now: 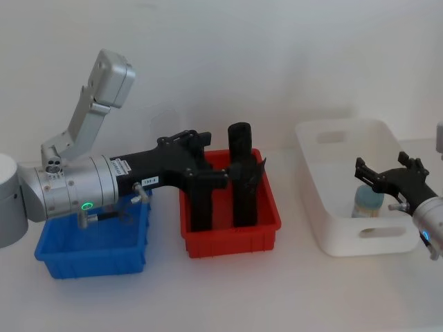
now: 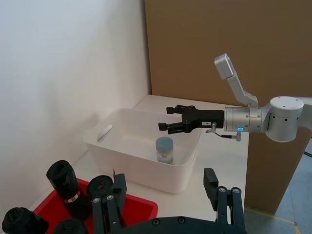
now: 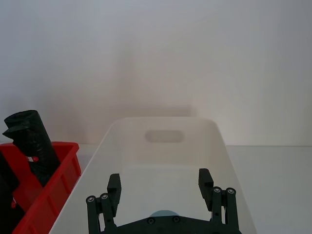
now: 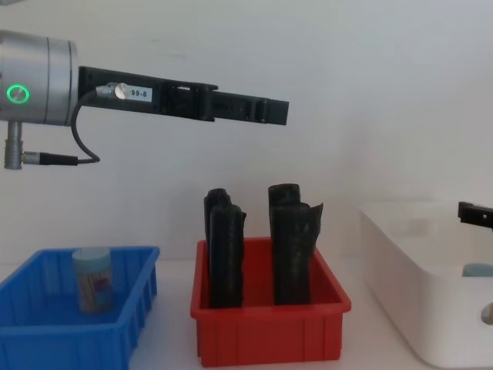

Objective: Pick the cotton swabs from the blue box and place them into the white box.

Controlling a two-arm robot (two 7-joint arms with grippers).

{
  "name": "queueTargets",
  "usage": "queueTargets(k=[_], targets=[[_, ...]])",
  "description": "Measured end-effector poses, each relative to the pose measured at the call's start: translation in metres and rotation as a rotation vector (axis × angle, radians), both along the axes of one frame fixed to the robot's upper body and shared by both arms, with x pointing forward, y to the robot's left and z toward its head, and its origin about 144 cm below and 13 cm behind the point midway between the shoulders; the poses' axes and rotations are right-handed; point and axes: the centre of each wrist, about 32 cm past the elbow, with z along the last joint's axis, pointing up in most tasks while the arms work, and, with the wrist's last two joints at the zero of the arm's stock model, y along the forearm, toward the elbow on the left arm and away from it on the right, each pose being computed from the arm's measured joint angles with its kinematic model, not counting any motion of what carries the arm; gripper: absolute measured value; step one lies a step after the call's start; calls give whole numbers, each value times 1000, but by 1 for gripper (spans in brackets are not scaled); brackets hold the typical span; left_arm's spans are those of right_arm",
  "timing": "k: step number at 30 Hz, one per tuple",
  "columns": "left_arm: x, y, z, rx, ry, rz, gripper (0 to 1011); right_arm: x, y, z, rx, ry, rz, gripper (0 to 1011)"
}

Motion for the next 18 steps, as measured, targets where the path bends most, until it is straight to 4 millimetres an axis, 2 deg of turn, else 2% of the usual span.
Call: queueTargets(k=[18], targets=[[0, 0, 0, 0, 0, 0, 1004, -2, 0, 5, 7, -55, -11, 1002]])
